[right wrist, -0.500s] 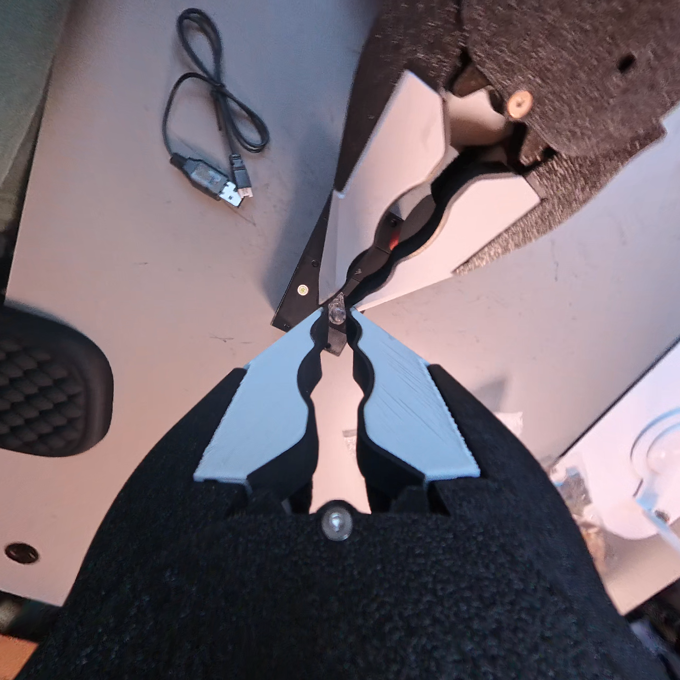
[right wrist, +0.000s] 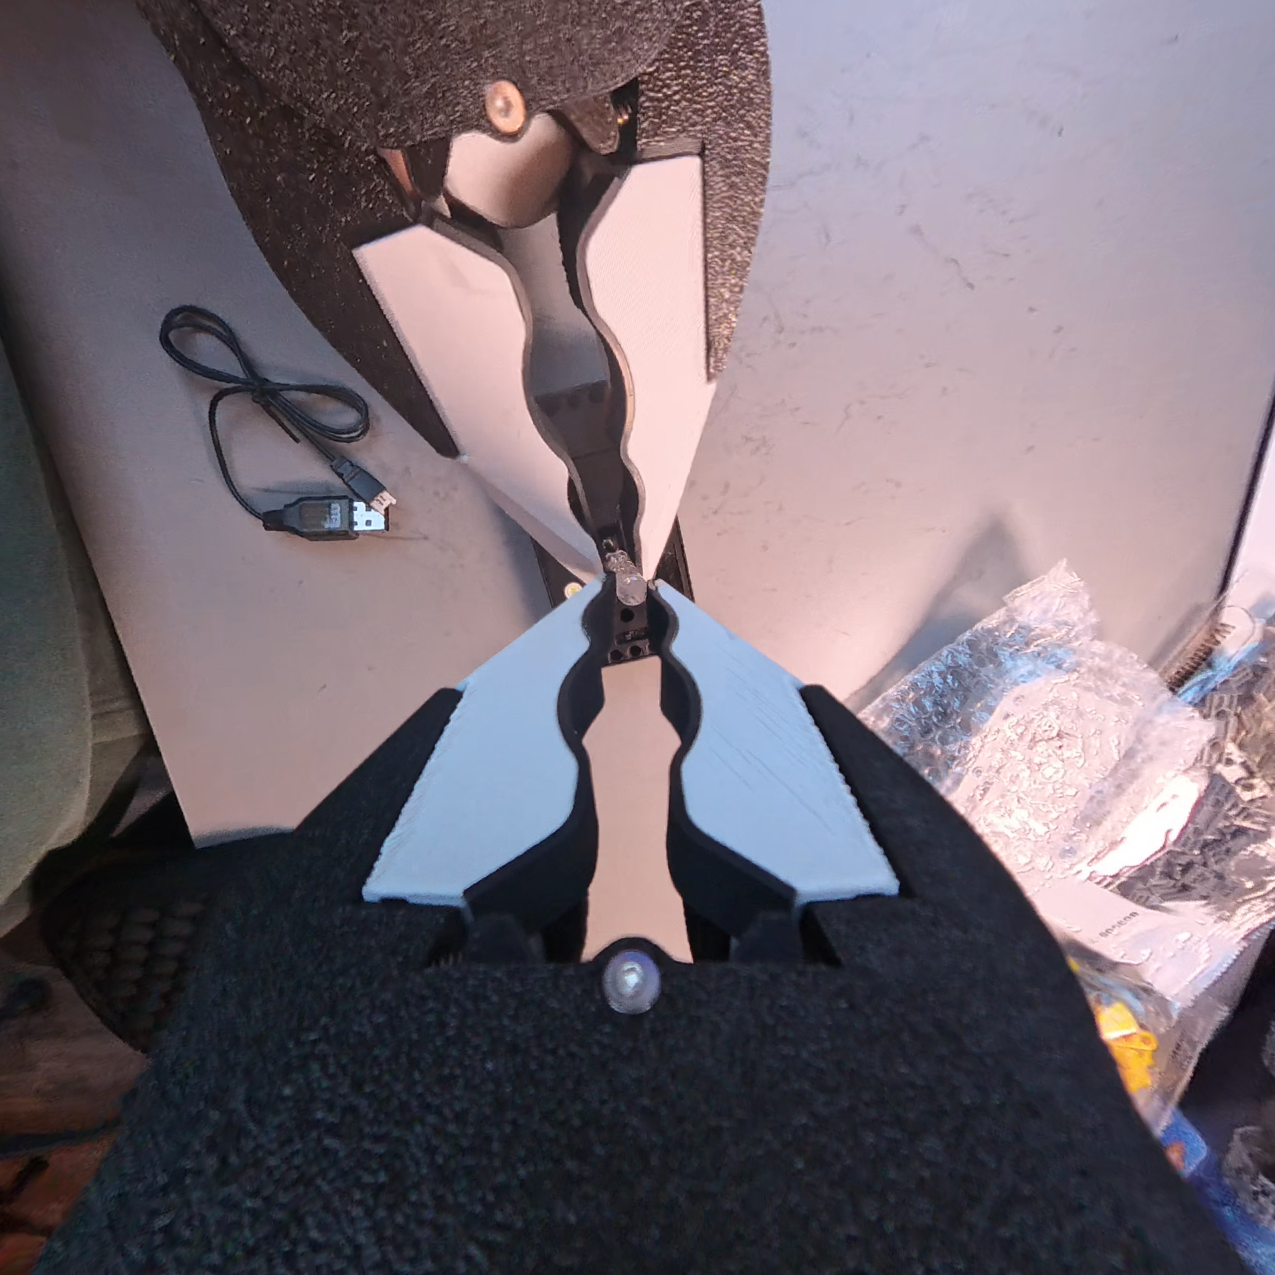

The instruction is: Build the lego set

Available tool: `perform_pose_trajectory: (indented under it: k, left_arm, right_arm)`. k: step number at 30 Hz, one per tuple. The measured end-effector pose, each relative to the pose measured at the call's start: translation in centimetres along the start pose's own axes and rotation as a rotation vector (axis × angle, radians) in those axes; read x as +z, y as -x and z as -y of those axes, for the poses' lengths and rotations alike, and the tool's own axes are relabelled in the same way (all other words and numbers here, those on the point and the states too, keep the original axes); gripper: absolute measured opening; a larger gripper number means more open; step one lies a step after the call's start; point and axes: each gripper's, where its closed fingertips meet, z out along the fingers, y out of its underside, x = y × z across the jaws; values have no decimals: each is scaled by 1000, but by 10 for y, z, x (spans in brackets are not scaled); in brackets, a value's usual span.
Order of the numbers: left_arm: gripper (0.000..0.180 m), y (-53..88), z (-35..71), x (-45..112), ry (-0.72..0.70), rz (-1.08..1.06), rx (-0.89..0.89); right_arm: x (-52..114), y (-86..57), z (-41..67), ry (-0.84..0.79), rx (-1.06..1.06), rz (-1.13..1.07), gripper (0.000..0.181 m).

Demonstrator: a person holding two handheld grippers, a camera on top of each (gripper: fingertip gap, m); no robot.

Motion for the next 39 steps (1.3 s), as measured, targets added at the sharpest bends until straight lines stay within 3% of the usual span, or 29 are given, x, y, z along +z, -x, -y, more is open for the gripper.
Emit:
perform_pose_trajectory:
  k: [2,4,8,13,17,19,25,34,37,39]
  left_arm:
    - [8,-1,-1,-2,-4,-29,24]
    - [22,-1,0,-4,-24,-65,24]
    - [18,-5,7,-8,-65,-137,64]
    - [10,-8,6,-6,-65,-173,68]
    - [8,1,7,-7,-69,-106,18]
    - [8,4,7,-7,-69,-78,-16]
    - [8,7,7,-6,-57,-12,-75]
    - [8,8,7,-6,-53,58,-85]
    - [9,6,6,-7,-56,36,-54]
    - [23,4,4,-9,-53,-13,-18]
  right_arm:
    - [0,2,2,2,-66,25,6]
    - [1,0,3,6,-168,36,6]
    - [0,6,4,5,-501,70,6]
    - [0,10,3,12,-699,109,7]
    - [1,2,5,14,-568,40,8]
    - [-2,0,7,-2,-422,29,20]
    - [-9,-5,11,-33,-101,-3,12]
    - [0,-5,4,38,55,84,6]
    - [0,-4,4,46,-45,94,5]
    - [0,-6,4,54,-171,67,5]
